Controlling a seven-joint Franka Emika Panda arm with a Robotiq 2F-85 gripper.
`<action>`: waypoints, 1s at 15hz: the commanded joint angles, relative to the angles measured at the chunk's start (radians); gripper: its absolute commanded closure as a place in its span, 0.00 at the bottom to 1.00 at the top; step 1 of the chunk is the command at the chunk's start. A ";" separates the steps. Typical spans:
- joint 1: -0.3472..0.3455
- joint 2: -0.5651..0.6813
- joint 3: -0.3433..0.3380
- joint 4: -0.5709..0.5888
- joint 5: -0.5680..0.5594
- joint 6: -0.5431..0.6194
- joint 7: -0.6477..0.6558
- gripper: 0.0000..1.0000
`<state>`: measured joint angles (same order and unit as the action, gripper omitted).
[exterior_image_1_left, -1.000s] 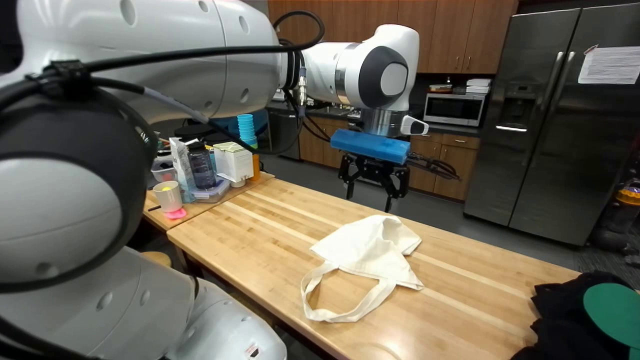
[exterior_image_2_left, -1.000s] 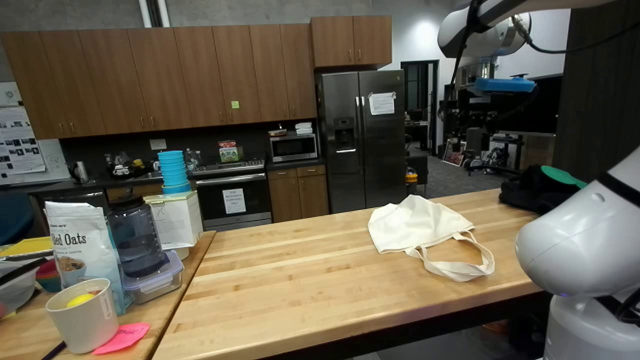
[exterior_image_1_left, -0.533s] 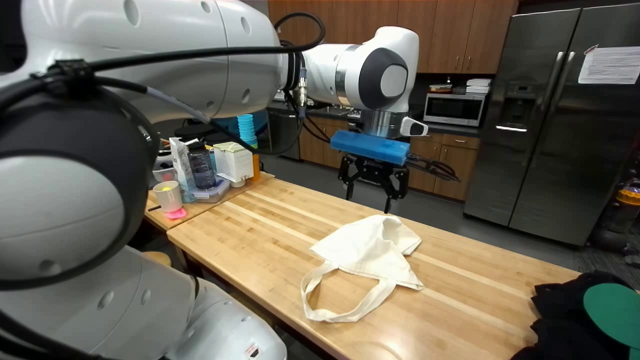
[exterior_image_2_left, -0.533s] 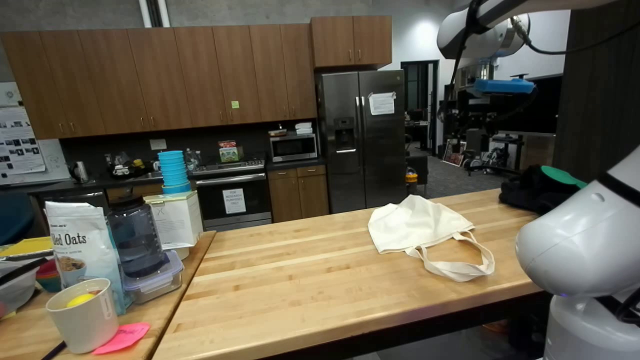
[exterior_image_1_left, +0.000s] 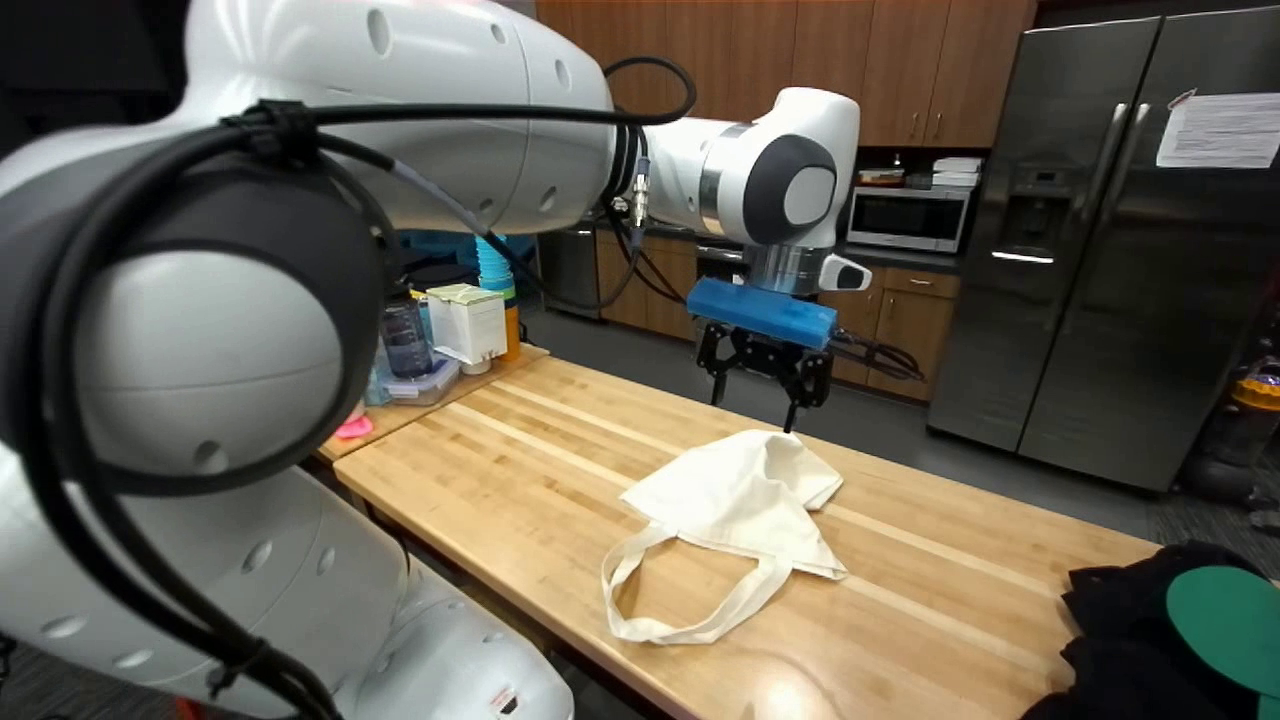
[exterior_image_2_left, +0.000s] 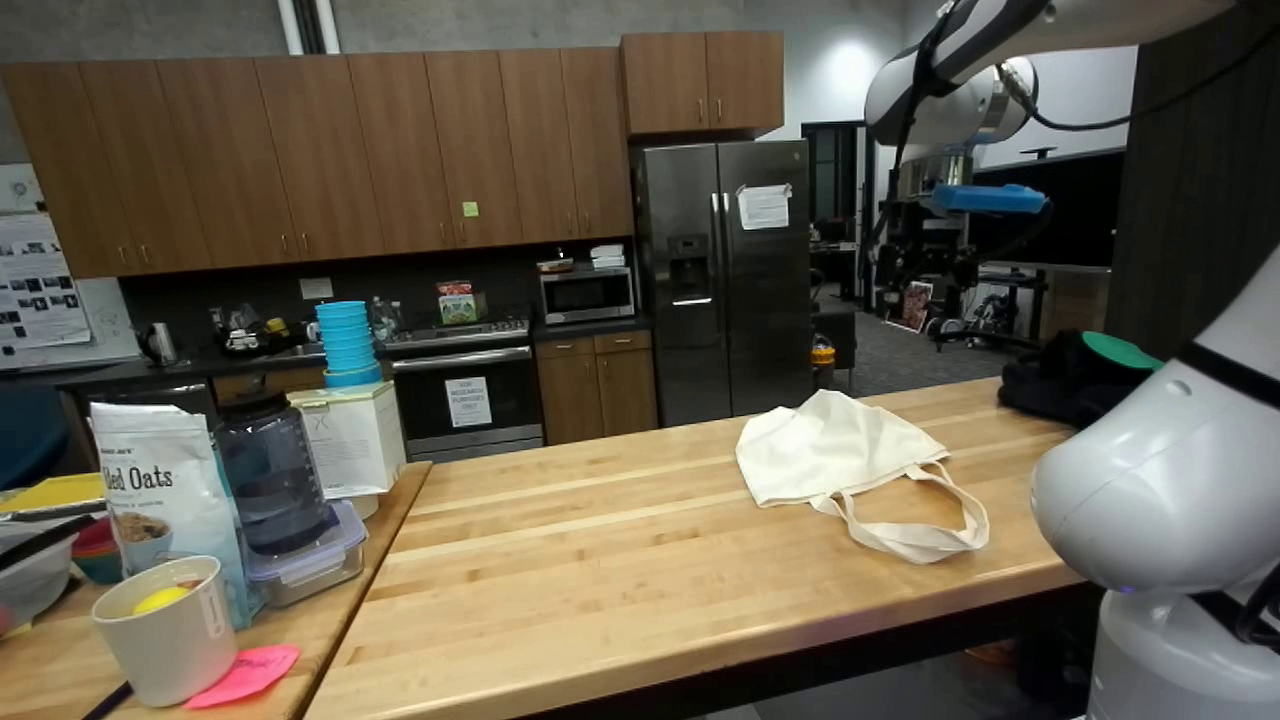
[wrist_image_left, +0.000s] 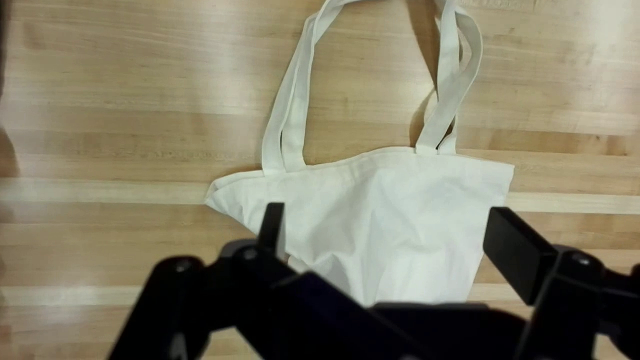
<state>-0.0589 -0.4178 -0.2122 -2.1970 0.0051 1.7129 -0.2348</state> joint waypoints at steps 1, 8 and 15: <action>-0.009 0.123 -0.022 0.090 0.053 0.021 -0.058 0.00; -0.026 0.302 -0.016 0.217 0.089 0.013 -0.106 0.00; -0.026 0.450 0.027 0.305 0.120 0.036 -0.106 0.00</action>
<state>-0.0652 -0.0337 -0.2142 -1.9496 0.0850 1.7464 -0.3139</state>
